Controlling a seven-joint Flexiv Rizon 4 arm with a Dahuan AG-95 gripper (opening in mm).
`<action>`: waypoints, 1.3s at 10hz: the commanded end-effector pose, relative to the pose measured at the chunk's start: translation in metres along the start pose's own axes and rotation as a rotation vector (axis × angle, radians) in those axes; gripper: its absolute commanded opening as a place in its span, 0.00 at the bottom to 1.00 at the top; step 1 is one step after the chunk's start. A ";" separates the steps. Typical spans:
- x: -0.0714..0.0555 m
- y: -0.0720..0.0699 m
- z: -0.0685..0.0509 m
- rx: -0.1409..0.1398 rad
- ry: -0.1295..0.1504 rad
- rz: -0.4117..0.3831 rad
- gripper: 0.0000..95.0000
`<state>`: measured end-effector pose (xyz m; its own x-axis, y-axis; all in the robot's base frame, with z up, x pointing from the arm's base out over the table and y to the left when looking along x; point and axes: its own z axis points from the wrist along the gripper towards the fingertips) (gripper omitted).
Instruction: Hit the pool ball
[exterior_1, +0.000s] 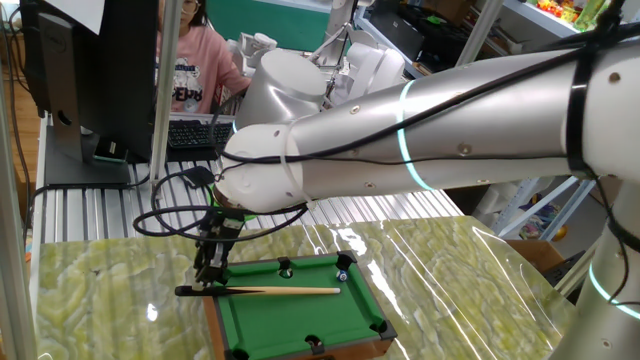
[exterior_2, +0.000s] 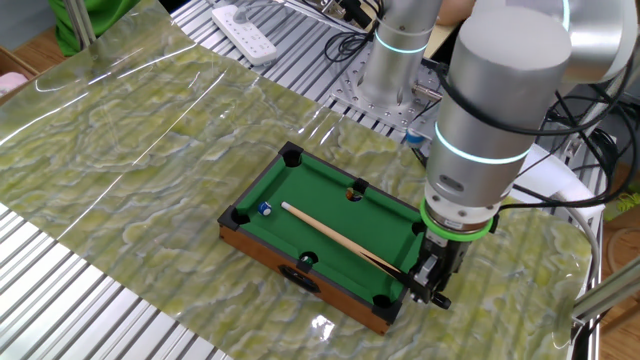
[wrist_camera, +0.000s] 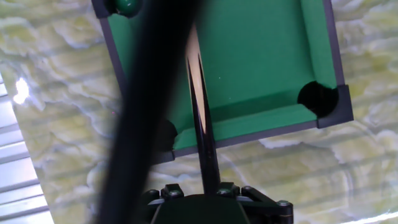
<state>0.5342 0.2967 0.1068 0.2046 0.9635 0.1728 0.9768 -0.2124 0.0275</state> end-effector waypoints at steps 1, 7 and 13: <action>0.000 0.000 0.002 0.001 0.003 -0.019 0.40; 0.000 0.000 0.016 0.003 0.002 -0.040 0.40; -0.007 -0.009 0.018 0.005 0.002 -0.044 0.40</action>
<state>0.5256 0.2950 0.0867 0.1599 0.9712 0.1766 0.9855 -0.1674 0.0284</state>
